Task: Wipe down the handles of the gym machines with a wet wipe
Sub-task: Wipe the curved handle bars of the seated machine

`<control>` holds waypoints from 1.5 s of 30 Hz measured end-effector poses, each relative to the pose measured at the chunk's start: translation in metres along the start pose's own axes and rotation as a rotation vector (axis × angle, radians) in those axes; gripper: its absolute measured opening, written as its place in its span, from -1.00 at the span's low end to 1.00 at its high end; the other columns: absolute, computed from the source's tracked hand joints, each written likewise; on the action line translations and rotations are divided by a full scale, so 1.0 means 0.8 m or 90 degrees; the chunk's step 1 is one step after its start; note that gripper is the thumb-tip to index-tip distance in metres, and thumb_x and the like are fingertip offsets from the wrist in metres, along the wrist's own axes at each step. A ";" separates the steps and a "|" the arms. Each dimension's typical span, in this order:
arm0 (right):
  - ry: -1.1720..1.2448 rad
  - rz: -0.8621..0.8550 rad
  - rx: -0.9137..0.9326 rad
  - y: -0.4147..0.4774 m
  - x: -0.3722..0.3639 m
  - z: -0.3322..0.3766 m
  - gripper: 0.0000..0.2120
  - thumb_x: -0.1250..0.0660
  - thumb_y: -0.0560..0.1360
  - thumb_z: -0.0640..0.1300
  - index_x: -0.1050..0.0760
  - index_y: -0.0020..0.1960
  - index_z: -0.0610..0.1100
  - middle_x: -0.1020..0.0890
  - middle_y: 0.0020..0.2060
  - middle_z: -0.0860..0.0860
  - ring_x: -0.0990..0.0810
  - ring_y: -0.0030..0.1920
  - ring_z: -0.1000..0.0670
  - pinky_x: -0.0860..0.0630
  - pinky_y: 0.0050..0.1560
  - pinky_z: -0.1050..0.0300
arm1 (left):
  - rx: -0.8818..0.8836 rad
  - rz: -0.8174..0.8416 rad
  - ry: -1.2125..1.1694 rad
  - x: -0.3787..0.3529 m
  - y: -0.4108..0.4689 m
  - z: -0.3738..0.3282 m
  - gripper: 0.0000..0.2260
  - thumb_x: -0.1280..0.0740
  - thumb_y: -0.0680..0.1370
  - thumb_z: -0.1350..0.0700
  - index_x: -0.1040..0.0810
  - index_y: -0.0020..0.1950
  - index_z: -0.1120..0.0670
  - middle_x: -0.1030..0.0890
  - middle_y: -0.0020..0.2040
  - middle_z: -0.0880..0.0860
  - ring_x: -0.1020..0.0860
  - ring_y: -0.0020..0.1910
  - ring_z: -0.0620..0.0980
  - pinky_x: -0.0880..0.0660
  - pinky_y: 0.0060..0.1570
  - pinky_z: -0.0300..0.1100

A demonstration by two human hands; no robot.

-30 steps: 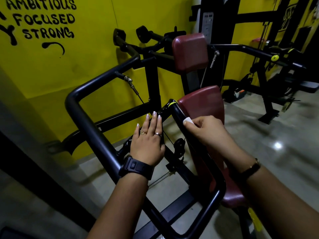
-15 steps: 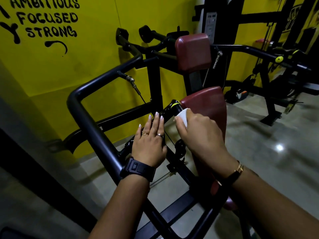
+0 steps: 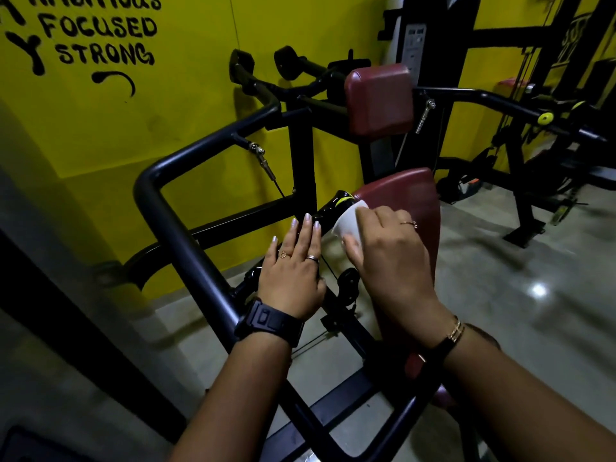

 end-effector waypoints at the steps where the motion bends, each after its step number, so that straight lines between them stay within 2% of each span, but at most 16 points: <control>1: -0.001 -0.008 0.004 -0.001 0.002 0.003 -0.76 -0.29 0.45 -0.06 -0.50 -0.01 -0.22 -0.52 -0.20 -0.15 -0.47 -0.20 -0.17 -0.44 -0.24 0.01 | 0.000 0.001 0.001 0.000 0.000 0.000 -0.27 -0.12 0.62 -0.04 0.36 0.56 0.03 0.44 0.50 -0.03 0.35 0.53 -0.02 0.23 0.50 0.00; 7: 0.063 -0.020 0.015 0.033 -0.007 0.008 -0.78 -0.45 0.38 -0.14 -0.48 -0.08 -0.22 -0.53 -0.20 -0.17 -0.51 -0.19 -0.21 -0.46 -0.26 0.01 | 0.001 0.005 0.007 0.001 -0.001 0.000 -0.26 -0.12 0.62 -0.04 0.37 0.55 0.03 0.40 0.54 -0.01 0.34 0.54 -0.02 0.22 0.50 0.00; 9: 0.065 -0.023 -0.017 0.039 -0.009 0.000 -0.79 -0.38 0.43 -0.06 -0.48 -0.11 -0.22 -0.55 -0.24 -0.16 -0.53 -0.23 -0.21 -0.47 -0.28 0.02 | 0.002 0.006 0.010 0.001 -0.002 0.000 -0.27 -0.12 0.62 -0.04 0.37 0.55 0.03 0.40 0.54 -0.01 0.35 0.53 -0.01 0.23 0.50 0.00; 12: 0.052 -0.017 -0.055 0.027 -0.007 -0.012 -0.66 -0.17 0.49 0.08 -0.50 -0.13 -0.20 -0.57 -0.27 -0.15 -0.54 -0.26 -0.20 -0.47 -0.26 0.03 | 0.000 0.008 0.008 0.001 -0.002 0.000 -0.27 -0.11 0.62 -0.04 0.38 0.55 0.04 0.44 0.52 -0.01 0.35 0.53 -0.01 0.25 0.50 0.00; 14: 0.050 -0.005 -0.060 0.010 -0.006 -0.014 -0.64 -0.17 0.49 0.09 -0.51 -0.09 -0.22 -0.56 -0.24 -0.16 -0.53 -0.24 -0.21 -0.48 -0.23 0.01 | -0.002 0.008 0.002 0.001 -0.001 0.000 -0.26 -0.12 0.62 -0.04 0.38 0.55 0.04 0.47 0.47 -0.03 0.35 0.53 -0.01 0.25 0.50 0.00; 17: 0.027 -0.008 -0.041 -0.008 -0.006 -0.005 -0.64 -0.39 0.43 -0.04 -0.52 0.08 -0.29 -0.56 -0.17 -0.18 -0.52 -0.20 -0.21 -0.51 -0.21 -0.02 | -0.003 0.004 -0.005 0.001 -0.001 0.000 -0.26 -0.12 0.62 -0.03 0.37 0.55 0.04 0.50 0.40 -0.04 0.35 0.53 -0.01 0.25 0.50 0.00; 20: 0.035 -0.004 -0.002 0.007 -0.012 0.002 -0.61 -0.37 0.43 -0.09 -0.51 0.16 -0.30 -0.56 -0.12 -0.19 -0.51 -0.16 -0.22 -0.49 -0.17 -0.03 | -0.004 0.007 0.000 0.001 -0.001 0.000 -0.26 -0.12 0.62 -0.05 0.39 0.54 0.04 0.50 0.40 -0.04 0.36 0.53 -0.01 0.25 0.50 0.00; 23: 0.040 -0.002 -0.017 0.028 -0.019 -0.003 -0.70 -0.28 0.46 0.00 -0.53 -0.03 -0.25 -0.56 -0.21 -0.18 -0.53 -0.20 -0.23 -0.48 -0.21 0.00 | -0.003 0.005 0.004 0.000 -0.001 0.000 -0.25 -0.13 0.62 -0.05 0.38 0.55 0.04 0.48 0.47 -0.02 0.35 0.54 0.00 0.23 0.50 0.01; 25: 0.022 0.017 -0.048 0.032 -0.022 -0.011 -0.64 -0.21 0.46 0.11 -0.51 -0.19 -0.21 -0.56 -0.30 -0.16 -0.54 -0.27 -0.22 -0.47 -0.28 0.03 | -0.003 0.006 0.005 -0.001 0.000 0.000 -0.25 -0.13 0.61 -0.04 0.38 0.55 0.04 0.42 0.53 -0.01 0.35 0.54 -0.01 0.23 0.50 0.01; 27: 0.018 0.015 -0.074 0.023 -0.017 -0.018 -0.63 -0.33 0.45 0.11 -0.49 -0.26 -0.21 -0.56 -0.35 -0.16 -0.55 -0.31 -0.22 -0.45 -0.34 0.04 | -0.002 0.005 0.006 -0.001 -0.001 0.000 -0.25 -0.13 0.61 -0.04 0.38 0.55 0.04 0.41 0.54 0.00 0.35 0.53 -0.01 0.23 0.50 0.01; 29: -0.004 0.000 -0.099 0.007 -0.007 -0.020 -0.65 -0.45 0.40 0.07 -0.48 -0.26 -0.21 -0.55 -0.35 -0.17 -0.55 -0.32 -0.22 -0.45 -0.36 0.04 | -0.002 0.002 0.002 -0.001 -0.001 0.000 -0.25 -0.13 0.61 -0.04 0.38 0.55 0.03 0.41 0.54 -0.01 0.35 0.53 -0.01 0.24 0.50 0.01; 32: -0.045 -0.018 -0.089 -0.007 0.002 -0.011 -0.68 -0.48 0.35 0.02 -0.48 -0.24 -0.22 -0.53 -0.34 -0.15 -0.54 -0.30 -0.20 -0.45 -0.37 0.04 | -0.001 0.001 -0.005 -0.001 0.000 0.000 -0.25 -0.13 0.61 -0.03 0.37 0.55 0.03 0.40 0.54 -0.01 0.35 0.53 -0.02 0.25 0.50 0.00; 37: -0.101 -0.030 -0.023 0.017 -0.001 0.000 -0.70 -0.43 0.37 0.05 -0.51 -0.21 -0.19 -0.54 -0.31 -0.13 -0.52 -0.26 -0.17 -0.41 -0.34 0.06 | -0.001 0.007 0.000 0.000 -0.001 0.000 -0.26 -0.13 0.62 -0.04 0.38 0.55 0.03 0.41 0.54 -0.01 0.36 0.53 -0.02 0.25 0.50 0.01; 42: -0.059 -0.007 -0.064 0.010 -0.007 -0.020 -0.54 -0.20 0.44 0.21 -0.46 -0.34 -0.18 -0.53 -0.41 -0.12 -0.53 -0.28 -0.19 -0.40 -0.35 0.05 | 0.001 0.005 0.001 0.001 -0.002 0.000 -0.26 -0.13 0.62 -0.03 0.38 0.55 0.03 0.42 0.53 -0.01 0.36 0.53 -0.01 0.24 0.50 0.00; 45: -0.057 -0.017 -0.077 -0.019 0.003 -0.022 -0.63 -0.29 0.43 0.13 -0.49 -0.27 -0.19 -0.54 -0.36 -0.14 -0.52 -0.24 -0.19 -0.42 -0.33 0.02 | -0.001 0.001 -0.001 0.001 -0.002 0.000 -0.26 -0.13 0.62 -0.03 0.38 0.55 0.03 0.43 0.52 -0.02 0.35 0.53 -0.01 0.25 0.50 0.00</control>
Point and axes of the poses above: each hand's wrist, its own y-axis towards the middle knuckle, its own x-axis out of the back of the hand, z = x × y, the point moved 8 cm from there along y, towards the middle knuckle
